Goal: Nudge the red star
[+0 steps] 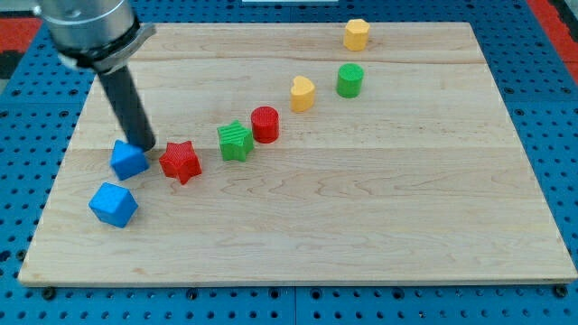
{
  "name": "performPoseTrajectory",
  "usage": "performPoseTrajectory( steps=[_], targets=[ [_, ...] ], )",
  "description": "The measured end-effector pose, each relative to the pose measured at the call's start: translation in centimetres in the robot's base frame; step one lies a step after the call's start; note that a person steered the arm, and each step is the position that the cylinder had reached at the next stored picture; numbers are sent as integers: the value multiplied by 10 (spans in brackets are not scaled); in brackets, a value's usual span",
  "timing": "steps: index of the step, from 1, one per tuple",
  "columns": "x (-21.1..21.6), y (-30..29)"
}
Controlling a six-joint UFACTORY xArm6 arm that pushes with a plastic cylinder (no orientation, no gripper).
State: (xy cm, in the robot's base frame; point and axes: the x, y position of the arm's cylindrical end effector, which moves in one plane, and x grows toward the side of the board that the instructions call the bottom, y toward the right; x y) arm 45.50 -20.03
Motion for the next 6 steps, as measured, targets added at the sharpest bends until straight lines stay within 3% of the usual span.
performPoseTrajectory(
  steps=[1, 6],
  targets=[
    [24, -14],
    [24, 2]
  ],
)
